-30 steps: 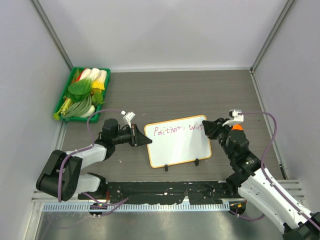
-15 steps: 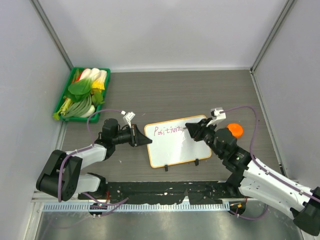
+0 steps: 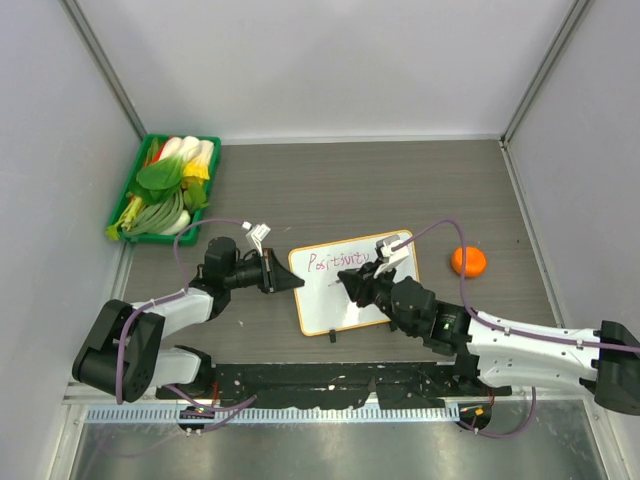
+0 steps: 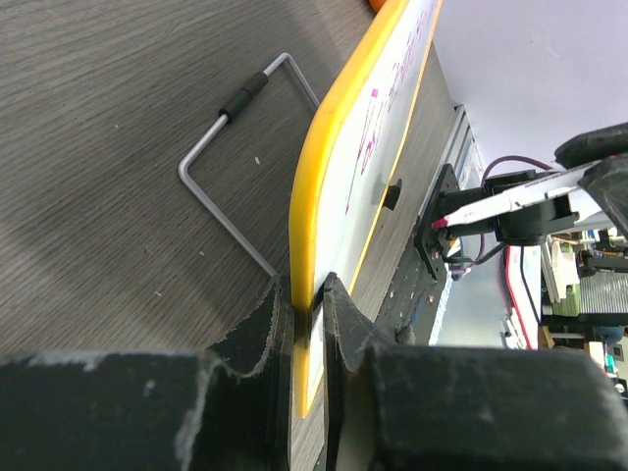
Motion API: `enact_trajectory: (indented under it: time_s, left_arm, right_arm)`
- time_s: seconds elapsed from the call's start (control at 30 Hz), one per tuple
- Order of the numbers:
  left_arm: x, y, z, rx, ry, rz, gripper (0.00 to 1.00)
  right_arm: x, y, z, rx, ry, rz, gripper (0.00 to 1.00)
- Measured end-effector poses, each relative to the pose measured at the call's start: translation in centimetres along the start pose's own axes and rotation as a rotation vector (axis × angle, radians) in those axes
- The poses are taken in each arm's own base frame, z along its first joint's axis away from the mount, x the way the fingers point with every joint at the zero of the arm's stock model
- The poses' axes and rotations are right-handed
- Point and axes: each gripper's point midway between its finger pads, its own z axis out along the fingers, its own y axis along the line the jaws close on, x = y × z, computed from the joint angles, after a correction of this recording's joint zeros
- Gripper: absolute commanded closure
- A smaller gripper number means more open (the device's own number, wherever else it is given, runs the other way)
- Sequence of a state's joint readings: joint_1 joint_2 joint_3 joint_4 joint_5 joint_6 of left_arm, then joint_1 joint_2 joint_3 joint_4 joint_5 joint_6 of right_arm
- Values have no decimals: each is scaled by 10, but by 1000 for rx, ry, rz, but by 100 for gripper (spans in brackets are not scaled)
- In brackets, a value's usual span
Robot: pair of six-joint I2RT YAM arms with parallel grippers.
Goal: Write a sentence on the whiteboard
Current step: Write on the whiteboard at the whiteboard stand.
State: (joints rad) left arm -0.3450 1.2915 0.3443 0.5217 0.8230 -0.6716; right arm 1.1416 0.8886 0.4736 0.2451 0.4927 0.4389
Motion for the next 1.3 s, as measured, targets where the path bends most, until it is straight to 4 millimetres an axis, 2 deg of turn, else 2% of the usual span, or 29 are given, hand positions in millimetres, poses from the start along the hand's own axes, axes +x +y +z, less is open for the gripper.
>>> enact_trajectory:
  time_s: [0.17, 0.53, 0.97, 1.3]
  left_arm:
    - [0, 0, 0, 0, 0, 0, 100]
    - [0, 0, 0, 0, 0, 0, 100]
    - [0, 0, 0, 0, 0, 0, 100]
    - [0, 0, 0, -1, 0, -1, 100]
  right_arm:
    - [6, 7, 4, 3, -6, -21, 99]
    - [19, 7, 17, 29, -4, -35, 99]
    - [34, 3, 25, 54, 24, -56, 99]
    - [36, 5, 27, 49, 24, -53, 99]
